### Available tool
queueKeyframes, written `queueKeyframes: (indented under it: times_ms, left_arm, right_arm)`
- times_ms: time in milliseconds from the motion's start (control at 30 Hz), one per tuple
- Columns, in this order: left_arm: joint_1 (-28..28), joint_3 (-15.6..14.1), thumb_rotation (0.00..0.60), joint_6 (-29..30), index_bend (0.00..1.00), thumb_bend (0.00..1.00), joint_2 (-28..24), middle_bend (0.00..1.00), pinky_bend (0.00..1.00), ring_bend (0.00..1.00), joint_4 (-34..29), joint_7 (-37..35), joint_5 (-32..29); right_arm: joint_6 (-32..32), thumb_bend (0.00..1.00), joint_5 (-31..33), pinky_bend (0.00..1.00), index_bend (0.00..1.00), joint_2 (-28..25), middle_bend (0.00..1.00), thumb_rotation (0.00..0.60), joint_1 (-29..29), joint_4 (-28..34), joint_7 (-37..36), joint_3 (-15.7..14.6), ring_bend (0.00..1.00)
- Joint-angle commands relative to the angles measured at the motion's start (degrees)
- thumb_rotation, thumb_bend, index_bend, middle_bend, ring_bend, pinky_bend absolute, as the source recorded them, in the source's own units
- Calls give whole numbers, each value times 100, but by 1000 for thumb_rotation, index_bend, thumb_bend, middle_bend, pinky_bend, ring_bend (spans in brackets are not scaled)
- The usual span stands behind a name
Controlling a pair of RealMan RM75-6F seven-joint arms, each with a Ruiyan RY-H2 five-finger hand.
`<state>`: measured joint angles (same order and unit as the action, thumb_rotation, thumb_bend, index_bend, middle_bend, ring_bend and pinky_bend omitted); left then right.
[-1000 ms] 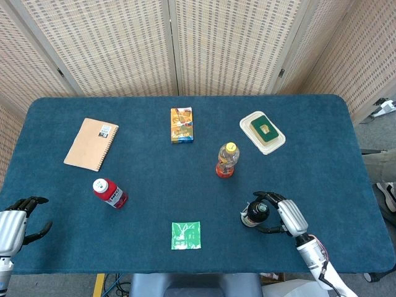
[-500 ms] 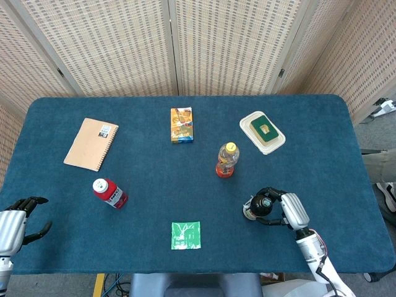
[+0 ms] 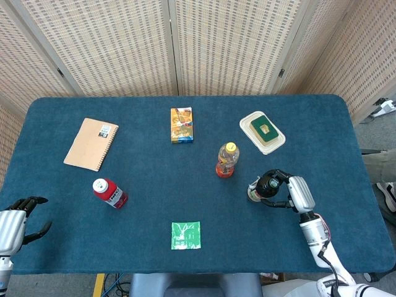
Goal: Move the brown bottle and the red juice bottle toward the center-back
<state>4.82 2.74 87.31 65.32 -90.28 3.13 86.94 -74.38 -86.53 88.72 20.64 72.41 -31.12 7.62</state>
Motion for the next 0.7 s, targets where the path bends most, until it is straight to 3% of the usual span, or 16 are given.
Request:
queueKeyframes:
  times_ms: [33, 433, 700]
  left_arm:
    - [2, -4, 600, -7, 349, 214, 4, 371, 547, 364, 2, 5, 0]
    - [-1, 14, 600, 16, 349, 213, 14, 371, 548, 364, 0, 33, -11]
    - [-13, 30, 600, 44, 350, 213, -3, 372, 548, 364, -12, 1, -24]
  right_arm:
    - [166, 108, 159, 521, 475, 0, 585, 600, 118, -55, -85, 124, 491]
    - [607, 108, 680, 520, 475, 187, 585, 600, 486, -537, -148, 573, 491]
    - [896, 108, 881, 521, 475, 396, 585, 600, 733, -894, -147, 720, 491]
